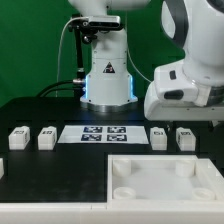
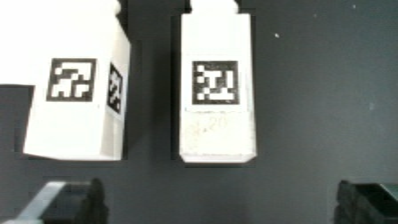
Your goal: Assemble one leg
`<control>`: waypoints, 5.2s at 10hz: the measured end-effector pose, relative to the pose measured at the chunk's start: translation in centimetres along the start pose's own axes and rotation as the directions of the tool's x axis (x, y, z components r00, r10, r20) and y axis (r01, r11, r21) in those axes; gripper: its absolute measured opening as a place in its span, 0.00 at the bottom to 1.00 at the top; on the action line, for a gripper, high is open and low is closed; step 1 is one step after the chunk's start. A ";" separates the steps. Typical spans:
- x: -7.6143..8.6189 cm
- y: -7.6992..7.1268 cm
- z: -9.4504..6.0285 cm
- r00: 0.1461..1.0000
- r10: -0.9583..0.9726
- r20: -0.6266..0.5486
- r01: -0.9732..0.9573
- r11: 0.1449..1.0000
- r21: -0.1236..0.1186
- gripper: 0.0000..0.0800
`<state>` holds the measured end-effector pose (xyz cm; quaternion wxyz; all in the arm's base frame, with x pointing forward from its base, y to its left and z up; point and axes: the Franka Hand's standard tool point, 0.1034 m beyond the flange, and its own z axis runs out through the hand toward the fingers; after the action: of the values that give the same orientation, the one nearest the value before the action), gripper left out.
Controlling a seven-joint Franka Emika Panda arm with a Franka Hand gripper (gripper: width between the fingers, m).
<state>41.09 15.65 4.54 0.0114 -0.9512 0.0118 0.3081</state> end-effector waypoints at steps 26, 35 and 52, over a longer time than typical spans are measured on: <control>-0.5 1.1 -0.2 0.985 -0.038 0.167 0.045 0.998 -0.038 0.36; 0.9 4.8 -12.9 0.810 -0.115 -0.575 0.121 0.992 -0.028 0.36; 11.8 5.5 -19.9 0.324 -0.076 -0.943 0.123 0.992 -0.037 0.36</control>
Offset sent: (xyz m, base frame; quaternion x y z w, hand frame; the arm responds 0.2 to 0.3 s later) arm 0.0000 0.0000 0.0000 0.0000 0.0000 0.0000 1.0000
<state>62.13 9.36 13.65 0.0405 -0.9524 -0.0354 -0.3002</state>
